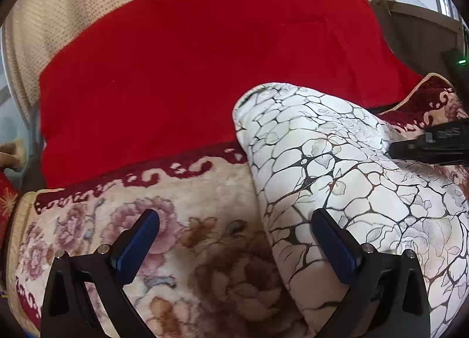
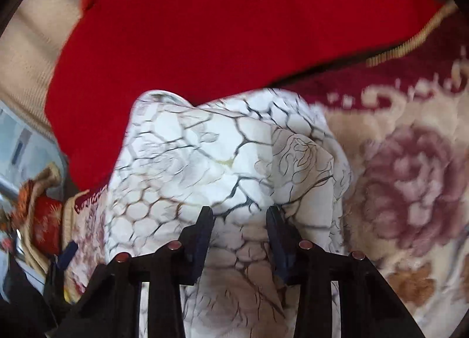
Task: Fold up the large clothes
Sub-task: 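Press the white coat bundle flat with both grippers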
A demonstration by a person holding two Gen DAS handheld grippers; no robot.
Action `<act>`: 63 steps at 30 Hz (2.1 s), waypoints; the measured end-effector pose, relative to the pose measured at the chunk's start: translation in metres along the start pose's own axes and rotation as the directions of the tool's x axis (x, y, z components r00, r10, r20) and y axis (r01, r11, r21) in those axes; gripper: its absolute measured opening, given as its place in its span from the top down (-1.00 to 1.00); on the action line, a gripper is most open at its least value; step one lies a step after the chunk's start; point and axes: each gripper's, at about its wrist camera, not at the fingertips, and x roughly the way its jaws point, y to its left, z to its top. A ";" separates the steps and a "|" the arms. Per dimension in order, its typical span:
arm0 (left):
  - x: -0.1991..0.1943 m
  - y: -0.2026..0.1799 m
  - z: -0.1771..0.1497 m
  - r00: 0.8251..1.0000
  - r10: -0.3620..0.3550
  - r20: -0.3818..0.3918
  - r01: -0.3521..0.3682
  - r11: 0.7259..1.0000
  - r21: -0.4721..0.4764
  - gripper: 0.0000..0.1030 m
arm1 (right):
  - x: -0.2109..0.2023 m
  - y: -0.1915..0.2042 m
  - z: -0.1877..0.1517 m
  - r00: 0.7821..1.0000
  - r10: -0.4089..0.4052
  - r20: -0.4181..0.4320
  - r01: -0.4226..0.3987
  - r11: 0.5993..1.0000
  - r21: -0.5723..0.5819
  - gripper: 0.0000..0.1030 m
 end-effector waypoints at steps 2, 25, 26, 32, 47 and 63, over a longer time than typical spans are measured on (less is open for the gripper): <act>-0.006 -0.001 -0.002 1.000 0.026 0.012 -0.026 1.000 0.012 -1.00 | -0.021 0.007 -0.011 1.000 0.000 0.018 0.001 0.999 -0.041 0.19; -0.015 0.008 -0.011 1.000 0.023 0.005 -0.023 1.000 -0.021 -1.00 | -0.070 0.027 -0.077 0.997 0.068 0.022 -0.060 0.965 -0.256 -0.04; -0.016 0.008 -0.010 1.000 0.025 0.006 -0.024 1.000 -0.018 -1.00 | -0.064 0.028 -0.079 0.999 0.046 0.008 -0.042 0.964 -0.264 -0.04; -0.018 0.008 -0.010 0.999 0.035 0.016 -0.034 0.999 -0.013 -1.00 | -0.058 0.032 -0.080 1.000 0.003 0.029 0.004 0.962 -0.273 -0.06; -0.040 0.005 -0.004 0.994 0.052 0.100 -0.052 0.999 -0.003 -1.00 | -0.080 0.088 -0.099 0.921 -0.199 0.336 0.335 0.843 -0.421 -0.07; -0.043 0.001 0.003 0.995 -0.023 0.100 0.027 0.999 -0.032 -1.00 | -0.079 0.078 -0.096 0.908 -0.247 0.338 0.375 0.840 -0.393 -0.07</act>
